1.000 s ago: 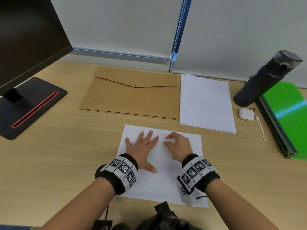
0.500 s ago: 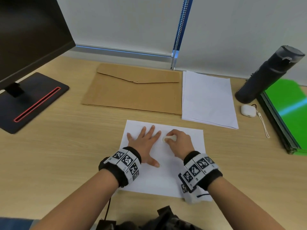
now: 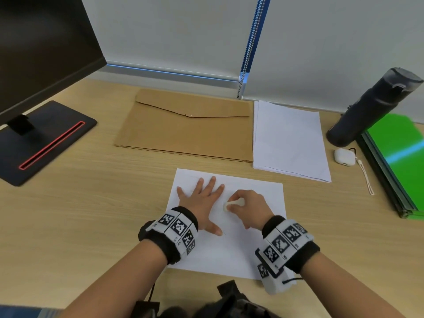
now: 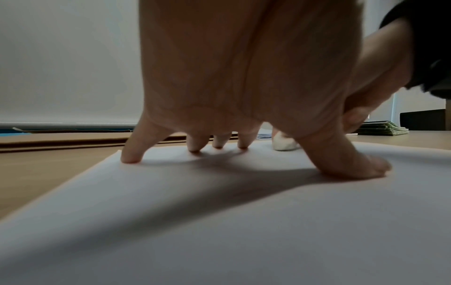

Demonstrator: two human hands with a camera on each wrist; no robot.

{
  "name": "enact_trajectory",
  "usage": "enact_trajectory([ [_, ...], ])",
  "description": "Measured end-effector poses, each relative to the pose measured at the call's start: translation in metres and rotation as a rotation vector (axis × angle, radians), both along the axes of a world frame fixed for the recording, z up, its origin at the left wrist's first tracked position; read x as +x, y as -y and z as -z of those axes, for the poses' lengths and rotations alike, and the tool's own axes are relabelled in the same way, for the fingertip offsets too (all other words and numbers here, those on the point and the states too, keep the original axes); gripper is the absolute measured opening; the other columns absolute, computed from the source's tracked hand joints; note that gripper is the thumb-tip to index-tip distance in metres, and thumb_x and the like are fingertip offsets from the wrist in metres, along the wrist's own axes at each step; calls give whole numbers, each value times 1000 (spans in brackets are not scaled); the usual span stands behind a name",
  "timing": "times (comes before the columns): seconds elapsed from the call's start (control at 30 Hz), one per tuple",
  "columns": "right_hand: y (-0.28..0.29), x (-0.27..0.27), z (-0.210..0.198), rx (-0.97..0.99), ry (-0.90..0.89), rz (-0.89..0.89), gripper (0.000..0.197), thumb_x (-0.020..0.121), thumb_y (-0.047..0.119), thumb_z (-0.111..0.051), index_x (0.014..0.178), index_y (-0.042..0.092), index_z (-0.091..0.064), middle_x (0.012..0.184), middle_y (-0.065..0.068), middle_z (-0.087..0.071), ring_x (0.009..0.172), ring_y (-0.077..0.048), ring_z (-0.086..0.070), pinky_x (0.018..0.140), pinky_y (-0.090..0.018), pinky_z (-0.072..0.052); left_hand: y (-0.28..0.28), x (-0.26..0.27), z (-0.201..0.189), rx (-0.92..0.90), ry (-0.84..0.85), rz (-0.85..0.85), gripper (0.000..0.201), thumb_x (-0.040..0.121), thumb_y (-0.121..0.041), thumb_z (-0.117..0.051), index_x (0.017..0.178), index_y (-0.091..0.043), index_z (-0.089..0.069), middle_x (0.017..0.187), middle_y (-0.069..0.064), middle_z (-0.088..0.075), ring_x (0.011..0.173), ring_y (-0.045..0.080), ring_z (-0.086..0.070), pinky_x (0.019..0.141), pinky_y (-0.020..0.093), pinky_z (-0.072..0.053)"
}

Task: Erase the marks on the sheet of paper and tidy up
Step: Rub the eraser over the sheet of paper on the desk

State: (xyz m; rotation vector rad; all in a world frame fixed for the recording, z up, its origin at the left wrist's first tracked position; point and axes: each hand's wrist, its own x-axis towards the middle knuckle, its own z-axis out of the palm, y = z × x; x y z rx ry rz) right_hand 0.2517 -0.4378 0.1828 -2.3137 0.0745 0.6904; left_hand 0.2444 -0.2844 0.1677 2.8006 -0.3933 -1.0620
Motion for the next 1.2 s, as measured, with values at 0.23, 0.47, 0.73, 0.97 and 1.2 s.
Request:
enact_trajectory([
  [0.23, -2, 9, -5, 40, 69, 157, 4, 87, 18, -59, 90, 16, -57, 83, -7, -55, 45, -15, -50, 31, -15, -35, 1, 0, -1, 12, 0, 10, 117, 74, -62, -66, 147, -32, 21, 152, -6, 33, 143, 24, 25, 106, 72, -3],
  [0.47, 5, 7, -3, 61, -1, 123, 6, 85, 20, -63, 87, 18, -59, 71, -4, -55, 29, -5, -46, 31, -15, -35, 0, 0, 0, 6, -3, 14, 118, 74, -62, -66, 147, -32, 22, 152, -6, 34, 142, 25, 25, 105, 72, -2],
  [0.73, 0, -10, -1, 48, -3, 38, 6, 88, 22, -58, 91, 18, -55, 78, -2, -54, 34, -4, -50, 33, -15, -36, 0, 0, 1, 0, 0, 16, 118, 74, -62, -66, 147, -31, 22, 152, -6, 34, 142, 25, 26, 105, 72, -2],
  [0.97, 0, 7, 2, -63, 139, 95, 5, 87, 25, -58, 89, 24, -54, 96, -3, -61, 76, -26, -64, 73, -36, -56, 0, 0, -1, -4, 1, 8, 117, 75, -60, -67, 147, -32, 22, 152, -6, 34, 142, 24, 26, 105, 71, -1],
  [1.2, 3, 2, -2, 12, 46, 12, 7, 86, 18, -63, 86, 14, -58, 100, -7, -56, 41, -5, -52, 33, -11, -35, 0, 0, -1, 5, -7, 20, 117, 75, -60, -66, 147, -31, 23, 151, -5, 35, 142, 25, 26, 105, 72, -2],
])
